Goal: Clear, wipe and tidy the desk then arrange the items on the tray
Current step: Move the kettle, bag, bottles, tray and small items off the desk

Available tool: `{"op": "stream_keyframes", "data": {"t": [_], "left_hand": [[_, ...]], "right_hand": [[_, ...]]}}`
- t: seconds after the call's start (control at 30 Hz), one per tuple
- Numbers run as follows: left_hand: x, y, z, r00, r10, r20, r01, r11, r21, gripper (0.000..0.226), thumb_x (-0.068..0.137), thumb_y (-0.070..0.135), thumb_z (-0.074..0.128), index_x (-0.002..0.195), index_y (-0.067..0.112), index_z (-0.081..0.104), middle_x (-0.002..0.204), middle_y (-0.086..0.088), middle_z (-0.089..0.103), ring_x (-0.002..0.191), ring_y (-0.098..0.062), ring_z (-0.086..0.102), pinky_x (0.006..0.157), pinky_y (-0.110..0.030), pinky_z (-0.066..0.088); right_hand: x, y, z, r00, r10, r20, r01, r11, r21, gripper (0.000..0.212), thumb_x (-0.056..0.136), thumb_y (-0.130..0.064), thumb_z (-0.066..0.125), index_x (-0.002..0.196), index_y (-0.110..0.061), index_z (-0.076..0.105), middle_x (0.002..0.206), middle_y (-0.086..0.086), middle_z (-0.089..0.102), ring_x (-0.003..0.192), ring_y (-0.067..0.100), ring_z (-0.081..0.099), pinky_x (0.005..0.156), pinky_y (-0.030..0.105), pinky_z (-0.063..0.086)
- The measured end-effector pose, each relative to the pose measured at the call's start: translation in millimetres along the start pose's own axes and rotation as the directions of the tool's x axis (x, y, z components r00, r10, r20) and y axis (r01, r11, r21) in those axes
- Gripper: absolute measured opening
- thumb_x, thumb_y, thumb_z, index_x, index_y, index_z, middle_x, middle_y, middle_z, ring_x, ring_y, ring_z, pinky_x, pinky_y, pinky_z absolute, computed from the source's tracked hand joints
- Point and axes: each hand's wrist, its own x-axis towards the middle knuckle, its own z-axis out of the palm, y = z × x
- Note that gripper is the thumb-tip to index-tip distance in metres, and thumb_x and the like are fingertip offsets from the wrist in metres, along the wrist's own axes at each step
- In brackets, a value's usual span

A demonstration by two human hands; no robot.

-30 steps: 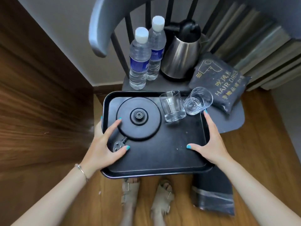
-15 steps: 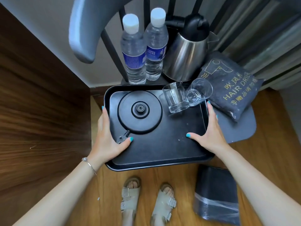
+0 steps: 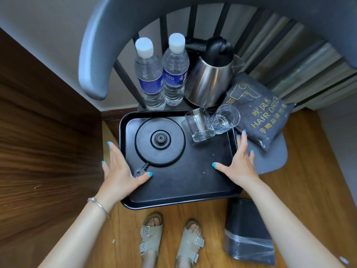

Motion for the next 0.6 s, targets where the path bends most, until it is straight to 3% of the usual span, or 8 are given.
{"op": "stream_keyframes", "data": {"t": [0.13, 0.23, 0.3, 0.4, 0.5, 0.6], "left_hand": [[-13.6, 19.6, -12.9, 0.977, -0.204, 0.057, 0.189, 0.962, 0.198, 0.136, 0.07, 0.066, 0.071, 0.147, 0.001, -0.02, 0.159, -0.018, -0.012, 0.145, -0.036, -0.014, 0.117, -0.048, 0.0], [-34.8, 45.3, -28.9, 0.957, -0.267, 0.11, 0.208, 0.901, 0.381, 0.103, 0.083, 0.066, 0.054, 0.151, 0.005, 0.006, 0.158, -0.017, 0.012, 0.145, -0.038, 0.003, 0.117, -0.047, 0.013], [-53.0, 64.2, -41.0, 0.947, -0.233, 0.22, 0.158, 0.937, 0.31, 0.075, 0.089, 0.06, 0.05, 0.143, 0.012, 0.029, 0.15, -0.011, 0.037, 0.139, -0.032, 0.03, 0.111, -0.041, 0.029], [-92.6, 94.7, -52.6, 0.912, -0.142, 0.385, 0.072, 0.979, 0.19, 0.072, 0.094, 0.053, 0.046, 0.152, 0.016, 0.024, 0.153, -0.005, 0.035, 0.139, -0.023, 0.035, 0.111, -0.032, 0.032], [-140.0, 119.7, -55.9, 0.897, -0.074, 0.435, -0.016, 0.98, 0.2, 0.07, 0.095, 0.052, 0.045, 0.153, 0.02, 0.022, 0.156, -0.001, 0.03, 0.142, -0.018, 0.03, 0.114, -0.03, 0.028], [-187.6, 127.7, -60.5, 0.869, -0.099, 0.484, 0.011, 0.983, 0.182, 0.068, 0.096, 0.051, 0.045, 0.153, 0.021, 0.024, 0.156, -0.001, 0.032, 0.141, -0.018, 0.032, 0.113, -0.031, 0.029]], "right_hand": [[-22.6, -16.3, -17.1, 0.963, 0.241, 0.118, -0.232, 0.969, -0.086, 0.113, 0.083, -0.042, 0.071, 0.152, -0.03, -0.018, 0.164, -0.002, 0.0, 0.15, 0.014, -0.006, 0.118, 0.048, -0.006], [-52.5, -36.1, -29.4, 0.926, 0.301, 0.227, -0.267, 0.949, -0.169, 0.087, 0.091, -0.046, 0.06, 0.156, -0.023, 0.007, 0.164, 0.001, 0.004, 0.151, 0.019, -0.001, 0.12, 0.047, 0.005], [-77.2, -51.8, -37.3, 0.906, 0.267, 0.33, -0.265, 0.963, -0.05, 0.076, 0.092, -0.042, 0.061, 0.154, -0.02, 0.022, 0.163, 0.002, 0.015, 0.15, 0.021, 0.012, 0.119, 0.04, 0.017], [-119.0, -75.2, -44.6, 0.879, 0.206, 0.43, -0.26, 0.963, 0.072, 0.069, 0.093, -0.039, 0.063, 0.151, -0.025, 0.03, 0.157, 0.0, 0.032, 0.141, 0.021, 0.035, 0.108, 0.031, 0.035], [-158.6, -95.1, -47.8, 0.843, 0.174, 0.509, -0.212, 0.977, 0.016, 0.068, 0.094, -0.043, 0.059, 0.152, -0.027, 0.028, 0.155, 0.001, 0.036, 0.138, 0.02, 0.04, 0.108, 0.032, 0.038], [-195.4, -110.5, -51.7, 0.797, 0.146, 0.586, -0.126, 0.989, -0.075, 0.067, 0.094, -0.047, 0.056, 0.152, -0.028, 0.028, 0.154, 0.0, 0.038, 0.136, 0.019, 0.043, 0.106, 0.032, 0.04]]}}
